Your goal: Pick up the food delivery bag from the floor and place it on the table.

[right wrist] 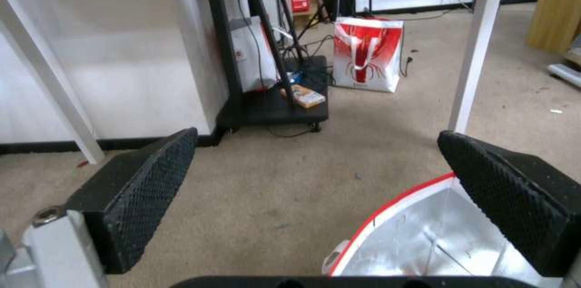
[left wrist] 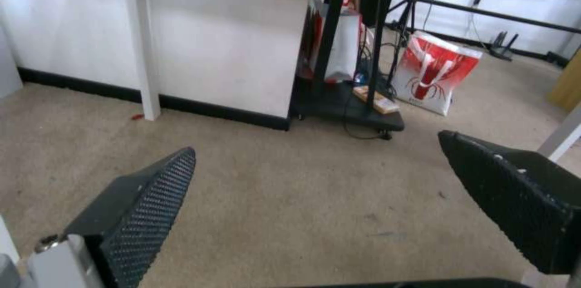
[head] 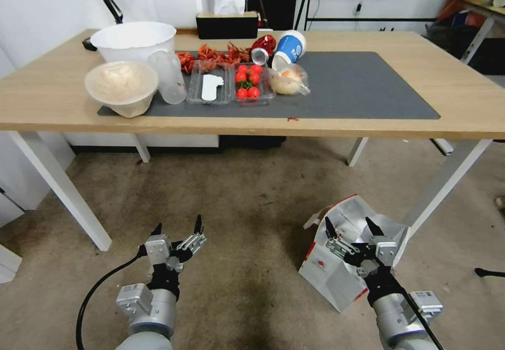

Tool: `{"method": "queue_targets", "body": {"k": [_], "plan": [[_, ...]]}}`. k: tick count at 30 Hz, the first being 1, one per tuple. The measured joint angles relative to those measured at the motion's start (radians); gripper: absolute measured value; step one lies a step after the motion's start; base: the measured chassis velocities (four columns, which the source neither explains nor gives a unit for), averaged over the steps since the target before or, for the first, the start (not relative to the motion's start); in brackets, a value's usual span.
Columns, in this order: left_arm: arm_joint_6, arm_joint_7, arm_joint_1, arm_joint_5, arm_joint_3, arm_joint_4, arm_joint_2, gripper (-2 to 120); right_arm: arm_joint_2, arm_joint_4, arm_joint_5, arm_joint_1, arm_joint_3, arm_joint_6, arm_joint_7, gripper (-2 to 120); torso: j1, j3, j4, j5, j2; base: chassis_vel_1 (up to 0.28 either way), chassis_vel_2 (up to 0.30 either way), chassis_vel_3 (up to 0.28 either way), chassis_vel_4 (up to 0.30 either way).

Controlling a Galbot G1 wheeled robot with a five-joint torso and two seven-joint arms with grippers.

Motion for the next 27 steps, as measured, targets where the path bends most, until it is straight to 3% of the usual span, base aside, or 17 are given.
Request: {"method": "queue_targets", "body": {"k": [27], "plan": [[-0.006,-0.002,0.002,0.002,0.002,0.002,-0.007,100,-0.004,-0.001,0.008,0.001,0.002,0.000,-0.004,100,-0.028,-0.075,0.0000,0.0001,-0.102,0.000,0.000,0.000,0.000]]}}
